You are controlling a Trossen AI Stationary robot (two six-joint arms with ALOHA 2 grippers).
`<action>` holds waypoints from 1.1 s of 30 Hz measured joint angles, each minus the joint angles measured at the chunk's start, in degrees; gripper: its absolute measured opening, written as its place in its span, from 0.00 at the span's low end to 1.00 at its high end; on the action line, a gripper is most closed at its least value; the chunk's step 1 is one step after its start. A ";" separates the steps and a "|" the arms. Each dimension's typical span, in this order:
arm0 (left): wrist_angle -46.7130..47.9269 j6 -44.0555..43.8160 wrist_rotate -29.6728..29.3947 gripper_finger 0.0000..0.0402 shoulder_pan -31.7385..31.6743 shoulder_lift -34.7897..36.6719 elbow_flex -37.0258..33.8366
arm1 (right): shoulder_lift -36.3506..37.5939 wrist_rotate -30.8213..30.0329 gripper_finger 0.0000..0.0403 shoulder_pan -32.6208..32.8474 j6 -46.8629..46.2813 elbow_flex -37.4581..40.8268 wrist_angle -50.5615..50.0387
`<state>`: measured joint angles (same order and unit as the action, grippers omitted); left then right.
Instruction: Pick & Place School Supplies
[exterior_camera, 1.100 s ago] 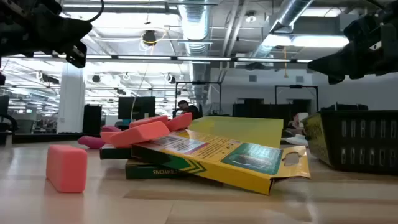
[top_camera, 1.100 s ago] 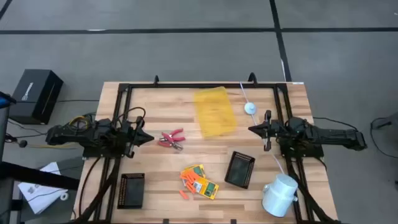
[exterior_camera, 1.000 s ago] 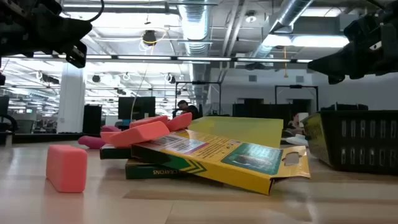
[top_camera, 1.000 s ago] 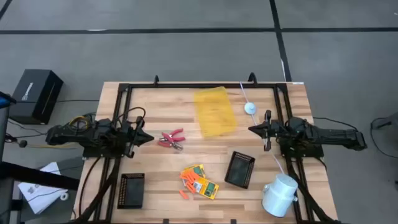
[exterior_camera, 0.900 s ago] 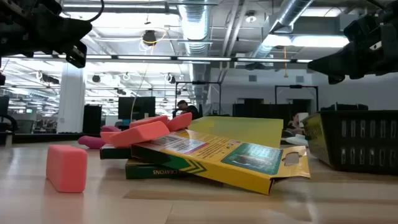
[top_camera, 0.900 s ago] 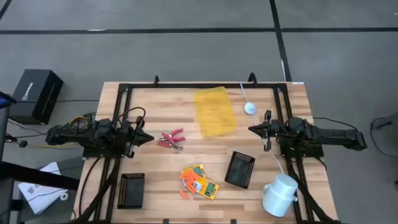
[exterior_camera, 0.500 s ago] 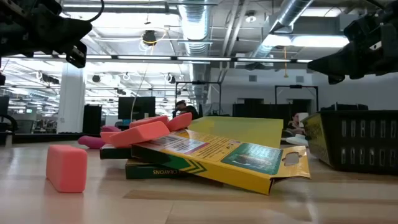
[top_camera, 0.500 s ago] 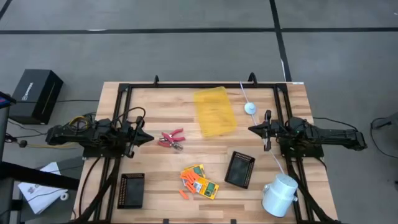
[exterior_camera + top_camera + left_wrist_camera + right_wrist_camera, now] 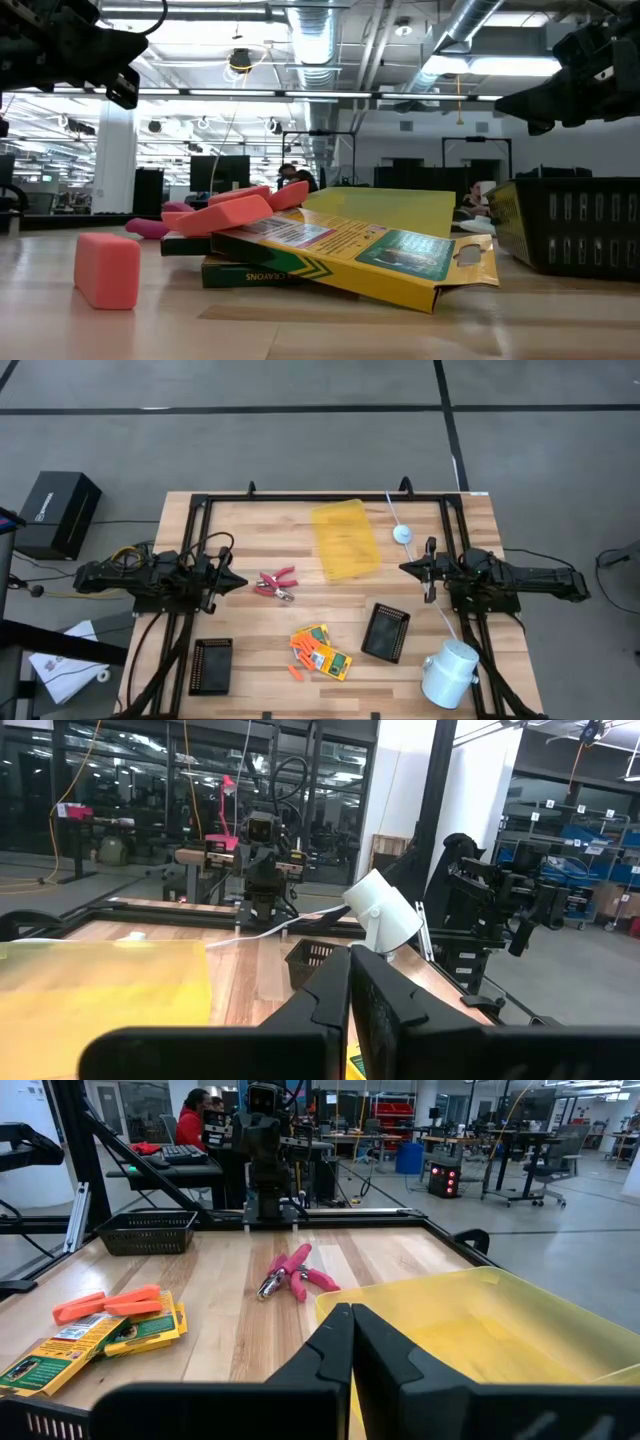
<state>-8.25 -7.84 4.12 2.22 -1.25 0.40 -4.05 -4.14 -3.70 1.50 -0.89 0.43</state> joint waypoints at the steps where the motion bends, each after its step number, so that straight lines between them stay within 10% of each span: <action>1: 0.00 0.00 0.02 0.02 0.00 0.01 0.00 | -0.02 0.01 0.00 -0.02 -0.02 0.00 0.02; 27: -11.47 0.02 -2.33 0.02 0.00 0.01 0.00 | -0.01 0.00 0.00 0.00 -0.01 0.01 0.01; 33: -12.67 -11.20 -4.94 0.02 0.00 0.01 0.00 | -0.02 0.00 0.00 -0.02 -0.02 0.00 0.00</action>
<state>-20.92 -19.04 -0.81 2.22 -1.23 0.40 -4.07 -4.14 -3.73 1.48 -0.89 0.43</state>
